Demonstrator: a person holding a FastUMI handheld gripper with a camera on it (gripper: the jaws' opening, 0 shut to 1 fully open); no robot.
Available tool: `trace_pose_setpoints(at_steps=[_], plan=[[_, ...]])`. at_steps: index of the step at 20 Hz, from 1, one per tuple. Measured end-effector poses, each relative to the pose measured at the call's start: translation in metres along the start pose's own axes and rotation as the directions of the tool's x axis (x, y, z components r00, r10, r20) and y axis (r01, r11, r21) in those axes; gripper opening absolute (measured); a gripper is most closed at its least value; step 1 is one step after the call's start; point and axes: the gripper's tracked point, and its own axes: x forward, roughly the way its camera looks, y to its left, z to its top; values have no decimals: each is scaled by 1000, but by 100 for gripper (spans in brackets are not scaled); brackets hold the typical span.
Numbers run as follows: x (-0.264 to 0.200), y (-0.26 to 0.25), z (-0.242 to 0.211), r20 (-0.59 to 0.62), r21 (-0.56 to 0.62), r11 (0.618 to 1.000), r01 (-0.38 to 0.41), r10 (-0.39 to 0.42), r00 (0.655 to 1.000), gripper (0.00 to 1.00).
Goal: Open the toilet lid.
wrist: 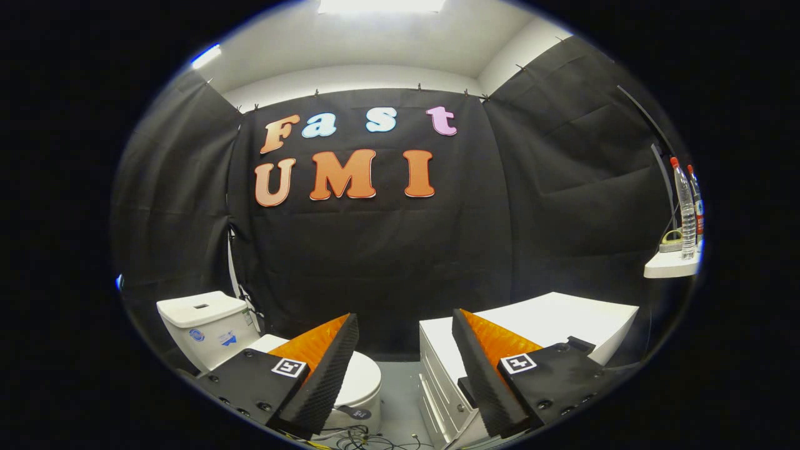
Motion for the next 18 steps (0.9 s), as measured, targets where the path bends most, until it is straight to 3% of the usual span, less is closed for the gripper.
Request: trace_pose_setpoints(at_steps=[7,10,15,18], plan=[[-2,-2,9,18,76,996,37,-39,999,98],[1,2,5,0,51,998,35,-35,999,98],[27,35,30,50,100,995,9,-14,999,98],[46,52,17,24,109,994,-21,18,1000,98]])
